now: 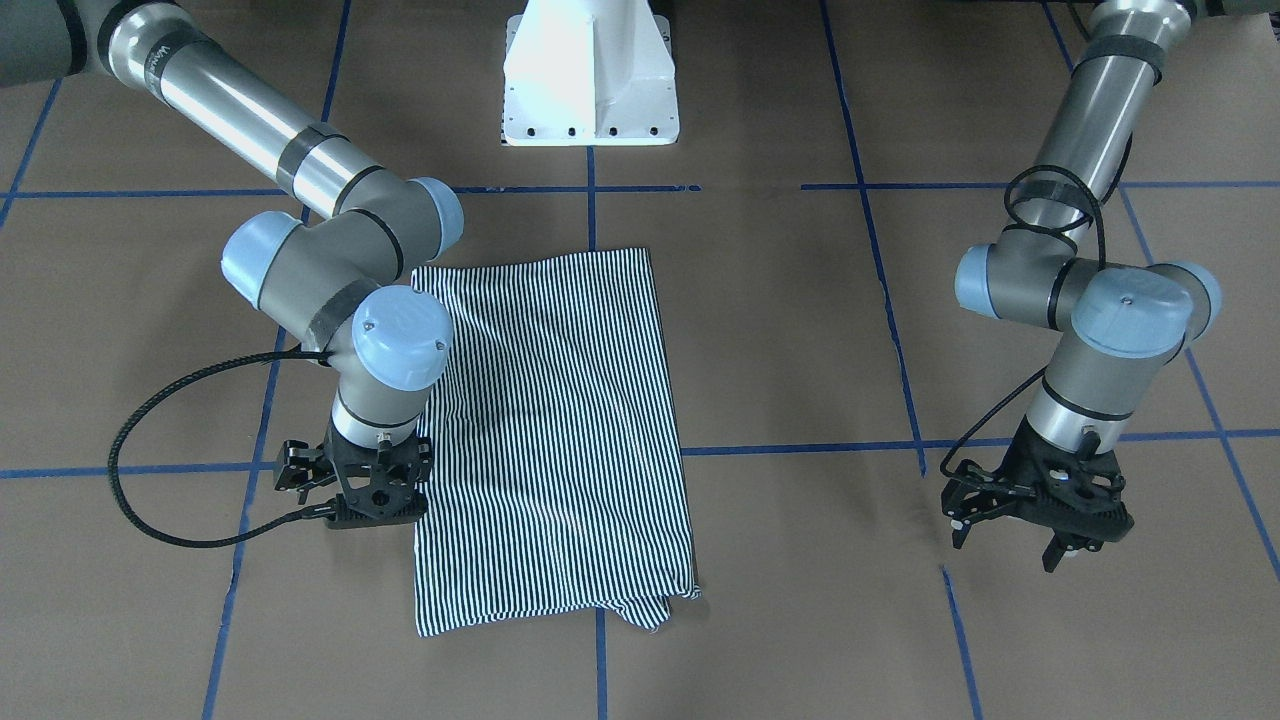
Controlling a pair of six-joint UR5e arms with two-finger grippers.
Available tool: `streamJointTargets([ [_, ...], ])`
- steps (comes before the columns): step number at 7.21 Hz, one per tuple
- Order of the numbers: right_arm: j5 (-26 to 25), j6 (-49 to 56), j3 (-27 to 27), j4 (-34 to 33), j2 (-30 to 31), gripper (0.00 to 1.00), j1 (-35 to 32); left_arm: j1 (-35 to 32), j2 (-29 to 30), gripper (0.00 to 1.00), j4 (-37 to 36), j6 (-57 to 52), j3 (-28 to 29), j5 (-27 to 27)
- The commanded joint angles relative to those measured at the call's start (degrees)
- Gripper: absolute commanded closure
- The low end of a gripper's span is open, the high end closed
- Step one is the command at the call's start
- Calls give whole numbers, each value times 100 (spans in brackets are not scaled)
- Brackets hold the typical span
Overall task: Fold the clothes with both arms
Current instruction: 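Lift the right gripper off the shirt and withdraw it, then move the left gripper to the shirt's near corner while the right gripper hovers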
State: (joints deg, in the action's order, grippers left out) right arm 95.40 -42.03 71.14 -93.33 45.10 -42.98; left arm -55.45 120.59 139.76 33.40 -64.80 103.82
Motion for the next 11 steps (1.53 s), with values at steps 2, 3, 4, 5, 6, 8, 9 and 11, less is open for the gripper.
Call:
streamJointTargets([
  [2,1171,-103,1624,113,452,0,-368,-1,0,0,-37,87,-261,252],
  [3,1539,-547,2170,697,986,0,-421,34,0,0,-98,601,-523,322],
  [4,1656,-1109,2585,1486,1601,0,-421,43,-26,0,-125,1085,-873,697],
  [5,1666,-1837,2911,2425,2216,0,-404,226,-331,0,-168,1386,-1512,832],
  [6,1658,-2905,3088,3539,2814,0,-395,576,-708,0,-212,2041,-2345,833],
  [8,1422,-4300,3160,5572,3905,0,-211,1602,-1334,0,-239,3841,-3779,484],
  [9,1368,-4461,3412,5589,4249,0,-202,2156,-1476,0,-248,4502,-4169,29],
  [11,627,-5451,3730,5066,4314,4,251,3219,-1434,18,-257,6302,-4305,-1182],
])
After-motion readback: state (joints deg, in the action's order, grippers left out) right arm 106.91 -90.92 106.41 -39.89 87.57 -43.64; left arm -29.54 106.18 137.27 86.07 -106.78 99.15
